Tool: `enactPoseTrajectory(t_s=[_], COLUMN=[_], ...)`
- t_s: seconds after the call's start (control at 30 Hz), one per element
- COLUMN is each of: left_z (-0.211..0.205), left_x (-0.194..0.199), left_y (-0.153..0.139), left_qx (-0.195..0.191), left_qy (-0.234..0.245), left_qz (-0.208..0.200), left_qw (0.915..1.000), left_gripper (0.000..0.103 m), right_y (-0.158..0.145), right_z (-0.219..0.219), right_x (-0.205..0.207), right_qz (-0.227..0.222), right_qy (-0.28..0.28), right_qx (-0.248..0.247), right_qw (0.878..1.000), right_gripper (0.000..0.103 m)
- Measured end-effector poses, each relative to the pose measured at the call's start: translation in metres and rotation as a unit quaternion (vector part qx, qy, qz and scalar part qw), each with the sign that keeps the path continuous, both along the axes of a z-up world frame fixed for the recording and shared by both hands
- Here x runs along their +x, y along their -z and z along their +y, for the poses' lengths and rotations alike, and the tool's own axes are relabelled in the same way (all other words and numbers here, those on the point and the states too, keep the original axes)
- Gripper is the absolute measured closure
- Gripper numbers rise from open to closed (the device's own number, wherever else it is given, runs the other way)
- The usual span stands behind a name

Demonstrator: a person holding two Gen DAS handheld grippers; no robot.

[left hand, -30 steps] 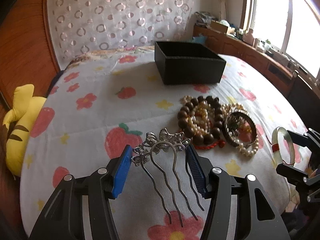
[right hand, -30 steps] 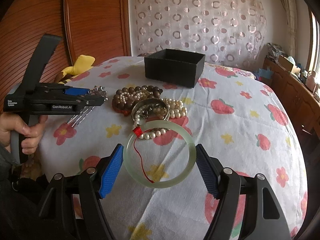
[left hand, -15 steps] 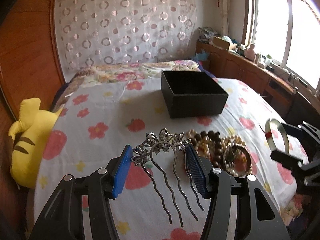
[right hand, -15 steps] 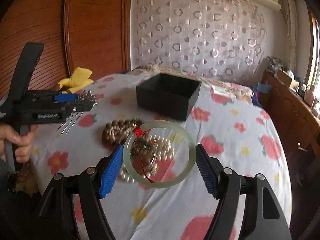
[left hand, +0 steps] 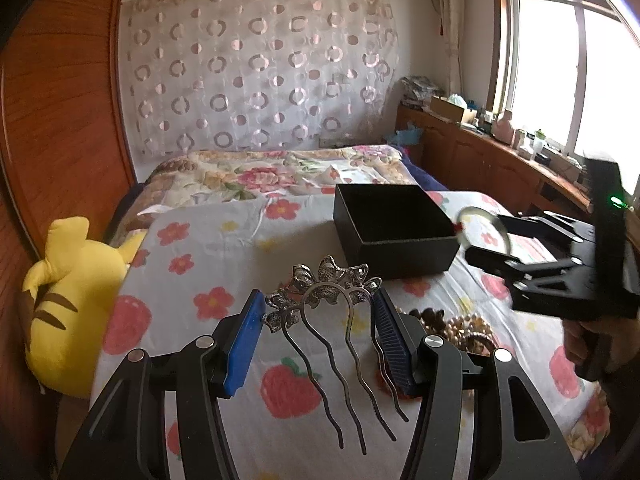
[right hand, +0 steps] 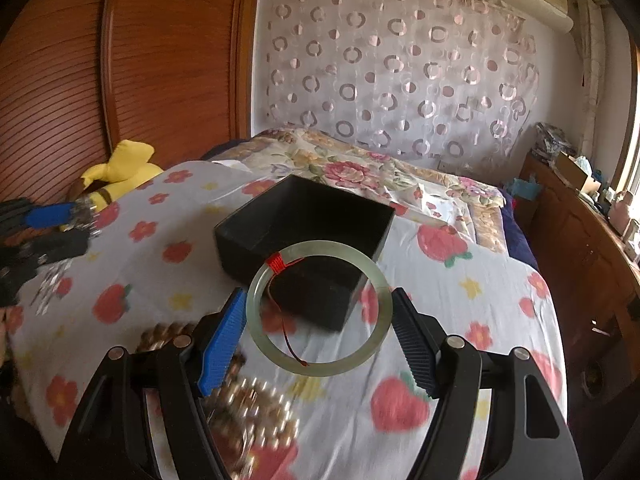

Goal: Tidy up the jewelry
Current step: 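Lower the jade bangle into the black box with the right tool while the left carries the comb, then lower the silver comb into the black box and open the left tool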

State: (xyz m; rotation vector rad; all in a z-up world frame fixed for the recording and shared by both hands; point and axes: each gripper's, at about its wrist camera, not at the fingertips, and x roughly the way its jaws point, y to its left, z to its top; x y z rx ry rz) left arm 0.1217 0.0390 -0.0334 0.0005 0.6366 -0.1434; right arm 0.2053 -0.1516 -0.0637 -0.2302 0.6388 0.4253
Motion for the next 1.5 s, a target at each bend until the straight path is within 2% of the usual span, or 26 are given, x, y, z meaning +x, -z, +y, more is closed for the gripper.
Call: enactPoseTrajectory(t_s=[0.37,0.57,0.67,0.77,1.1,1.5], left_z=[0.006,0.005,0.002,-0.006,-0.039,-0.075], left_x=[0.017,0.024,0.029,0.039,0.081,0.14], left_y=[-0.001,0.002,0.001,-0.001,-0.01,0.011], left_qx=[-0.007,-0.006,-0.004,0.001,0.014,0.034], left_qy=[-0.008,-0.011,-0.009,-0.004,0.018,0.024], left_qz=[0.003,0.012,0.012,0.009,-0.001,0.025], left_qw=[0.9999,0.9999,0.9999,0.9999,0.9997,0.9988], left_gripper=[0.05,0.05,0.05,0.05,0.05,0.049], right_y=[0.011,0.017,0.014,0.008,-0.011,-0.011], right_z=[0.021,0.029,0.028,0.02,-0.029,-0.065], right_x=[0.072,0.086,0.087,0.085,0.067,0.038], right_qz=[0.045,0.052,0.053,0.045,0.035,0.028], right_qy=[0.008,0.008,0.005,0.009,0.032,0.034], right_qx=[0.003,-0.013,-0.009,0.004,0.03,0.042], right_qw=[0.999,0.999,0.999,0.999,0.998,0.998], right_gripper=[0.028,0.028,0.026,0.014,0.014,0.014])
